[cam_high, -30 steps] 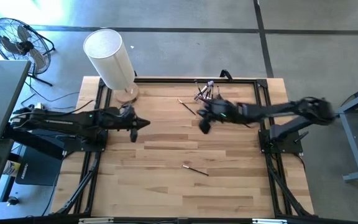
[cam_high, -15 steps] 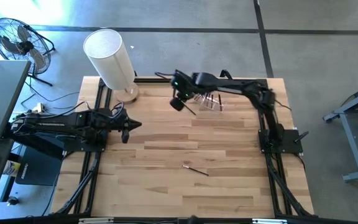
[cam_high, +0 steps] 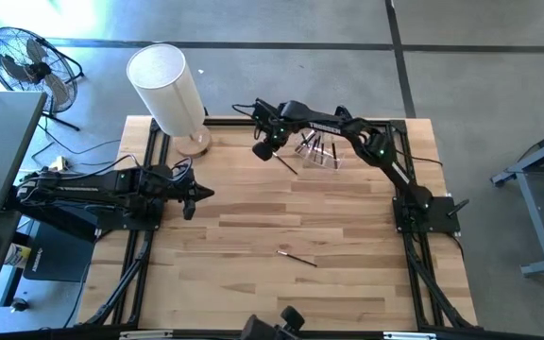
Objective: Pick & Place Makeup Brushes
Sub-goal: Put the black makeup brush into the transparent organizer
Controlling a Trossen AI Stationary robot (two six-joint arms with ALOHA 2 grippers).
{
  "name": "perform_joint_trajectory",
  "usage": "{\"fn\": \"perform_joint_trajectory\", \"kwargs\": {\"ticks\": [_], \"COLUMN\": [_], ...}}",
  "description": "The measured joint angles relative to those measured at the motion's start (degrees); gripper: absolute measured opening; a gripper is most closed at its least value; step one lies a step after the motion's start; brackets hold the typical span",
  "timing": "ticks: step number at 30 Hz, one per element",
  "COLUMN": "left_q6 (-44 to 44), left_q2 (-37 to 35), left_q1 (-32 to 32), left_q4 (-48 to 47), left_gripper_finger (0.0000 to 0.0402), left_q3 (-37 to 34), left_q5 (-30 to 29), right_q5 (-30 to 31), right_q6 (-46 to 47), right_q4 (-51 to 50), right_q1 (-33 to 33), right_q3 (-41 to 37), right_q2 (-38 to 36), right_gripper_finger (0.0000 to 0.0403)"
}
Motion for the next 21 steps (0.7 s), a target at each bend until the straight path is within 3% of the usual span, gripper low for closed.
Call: {"fn": "perform_joint_trajectory", "kwargs": {"ticks": [9, 12, 21], "left_q6": [0.06, 0.14, -0.35], "left_q2": [0.0, 0.0, 0.0], "left_q1": [0.02, 0.02, 0.02], "left_q4": [-0.96, -0.96, -1.01], "left_gripper_finger": [0.0, 0.0, 0.0], "left_q3": [0.0, 0.0, 0.0], "left_q5": [-0.53, -0.86, -1.3], "right_q5": [-2.84, -5.4, -2.2], "right_q6": [0.88, 0.94, -3.86], "right_q4": [0.95, 1.02, 1.26], "right_q1": [-2.14, -2.57, -1.01], "right_q3": [-2.97, -4.86, -5.84], "right_q2": [0.44, 0.44, 0.33], "right_gripper_finger": [0.01, 0.0104, 0.0088]}}
